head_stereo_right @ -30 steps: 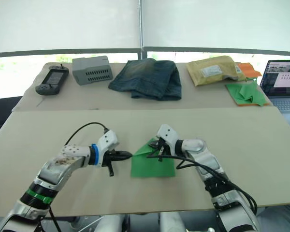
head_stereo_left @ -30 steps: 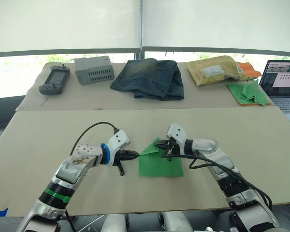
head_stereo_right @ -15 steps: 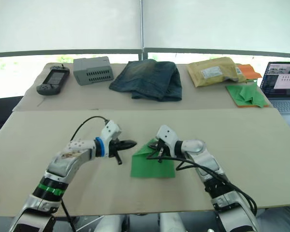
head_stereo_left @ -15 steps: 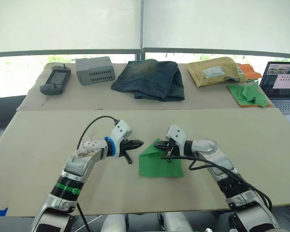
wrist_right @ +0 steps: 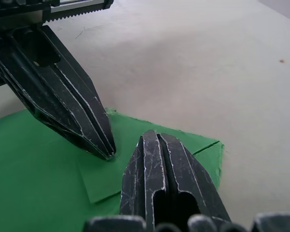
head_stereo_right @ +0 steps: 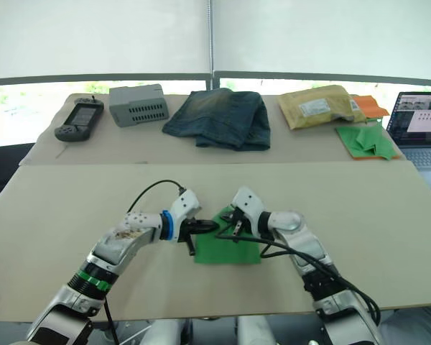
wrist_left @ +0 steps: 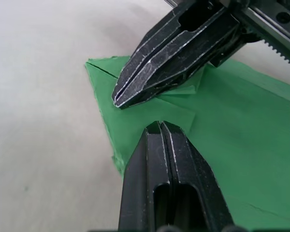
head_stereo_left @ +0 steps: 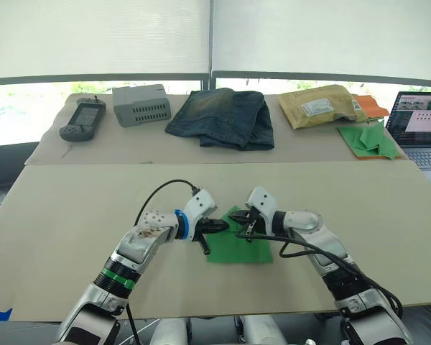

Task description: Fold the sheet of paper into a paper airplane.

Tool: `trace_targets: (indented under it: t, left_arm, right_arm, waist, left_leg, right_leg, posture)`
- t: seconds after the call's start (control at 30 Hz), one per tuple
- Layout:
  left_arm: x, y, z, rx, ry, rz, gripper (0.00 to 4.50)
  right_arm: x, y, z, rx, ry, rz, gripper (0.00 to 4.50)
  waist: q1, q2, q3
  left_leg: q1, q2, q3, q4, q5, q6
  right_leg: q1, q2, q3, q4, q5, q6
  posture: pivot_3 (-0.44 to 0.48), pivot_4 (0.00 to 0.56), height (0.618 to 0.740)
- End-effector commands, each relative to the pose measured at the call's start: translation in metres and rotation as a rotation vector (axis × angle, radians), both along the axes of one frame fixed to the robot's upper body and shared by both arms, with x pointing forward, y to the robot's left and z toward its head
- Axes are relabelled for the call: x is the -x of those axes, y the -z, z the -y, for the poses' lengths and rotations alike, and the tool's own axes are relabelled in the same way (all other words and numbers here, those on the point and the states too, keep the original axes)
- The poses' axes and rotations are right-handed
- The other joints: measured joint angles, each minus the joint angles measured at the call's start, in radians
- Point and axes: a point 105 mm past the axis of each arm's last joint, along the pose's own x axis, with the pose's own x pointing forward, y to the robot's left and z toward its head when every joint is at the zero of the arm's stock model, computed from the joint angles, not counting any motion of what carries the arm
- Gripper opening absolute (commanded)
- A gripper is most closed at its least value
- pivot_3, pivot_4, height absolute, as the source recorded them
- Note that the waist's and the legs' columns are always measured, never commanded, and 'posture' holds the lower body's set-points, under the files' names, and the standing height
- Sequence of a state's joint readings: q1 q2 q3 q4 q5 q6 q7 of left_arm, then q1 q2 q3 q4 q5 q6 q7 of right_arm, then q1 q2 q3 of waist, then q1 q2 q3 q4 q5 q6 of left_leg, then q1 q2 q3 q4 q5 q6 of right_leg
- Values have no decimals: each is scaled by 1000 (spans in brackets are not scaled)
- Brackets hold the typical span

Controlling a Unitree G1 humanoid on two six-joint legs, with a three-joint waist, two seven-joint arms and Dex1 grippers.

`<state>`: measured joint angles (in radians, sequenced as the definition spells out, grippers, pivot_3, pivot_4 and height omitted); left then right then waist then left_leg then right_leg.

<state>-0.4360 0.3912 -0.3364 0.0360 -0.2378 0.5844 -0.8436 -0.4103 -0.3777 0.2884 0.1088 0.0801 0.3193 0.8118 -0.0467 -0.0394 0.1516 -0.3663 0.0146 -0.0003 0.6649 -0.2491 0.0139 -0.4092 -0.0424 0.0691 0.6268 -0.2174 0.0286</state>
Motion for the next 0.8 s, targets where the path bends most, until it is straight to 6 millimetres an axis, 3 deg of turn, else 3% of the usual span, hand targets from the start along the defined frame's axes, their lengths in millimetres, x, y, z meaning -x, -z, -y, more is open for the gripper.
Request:
trace_targets:
  t: [0.03, 0.27, 0.43, 0.67, 0.73, 0.8]
  left_arm:
    - [-4, 13, -10, -52, -47, -29, 27]
    - [-6, 11, -14, -51, -76, -9, 27]
    - [-4, 12, -17, -55, -89, -15, 27]
    - [-4, 12, -23, -57, -113, -19, 27]
    - [-4, 12, -22, -56, -113, -20, 27]
    - [-4, 11, -18, -46, -100, -17, 27]
  right_arm:
    - [1, 8, -5, 30, -2, -22, 0]
    - [-16, 10, -1, 82, 48, 0, 0]
    - [-29, 14, 23, 131, 140, 12, 0]
    - [-30, 15, 52, 116, 209, 13, 0]
    - [-31, 12, 53, 106, 211, 32, 0]
    - [-33, -4, 51, 52, 209, 84, 0]
  waist:
    - [0, 0, 0]
    - [1, 0, 0]
    - [2, 0, 0]
    - [10, 0, 0]
    - [10, 0, 0]
    - [10, 0, 0]
  left_leg:
    - [0, 0, 0, 0, 0, 0]
    - [0, 0, 0, 0, 0, 0]
    - [0, 0, 0, 0, 0, 0]
    - [-1, 0, 0, 0, 0, 0]
    - [-1, 0, 0, 0, 0, 0]
    - [-2, 0, 0, 0, 0, 0]
  right_leg:
    - [0, 0, 0, 0, 0, 0]
    - [0, 0, 0, 0, 0, 0]
    - [0, -1, 0, 0, 0, 0]
    - [0, -2, 0, -2, 1, 1]
    - [0, -3, 0, -2, 1, 1]
    - [0, -2, 0, -2, 1, 1]
  posture:
    - [0, 150, 728]
    - [0, 150, 728]
    - [0, 150, 728]
    - [0, 150, 728]
    - [0, 150, 728]
    - [0, 150, 728]
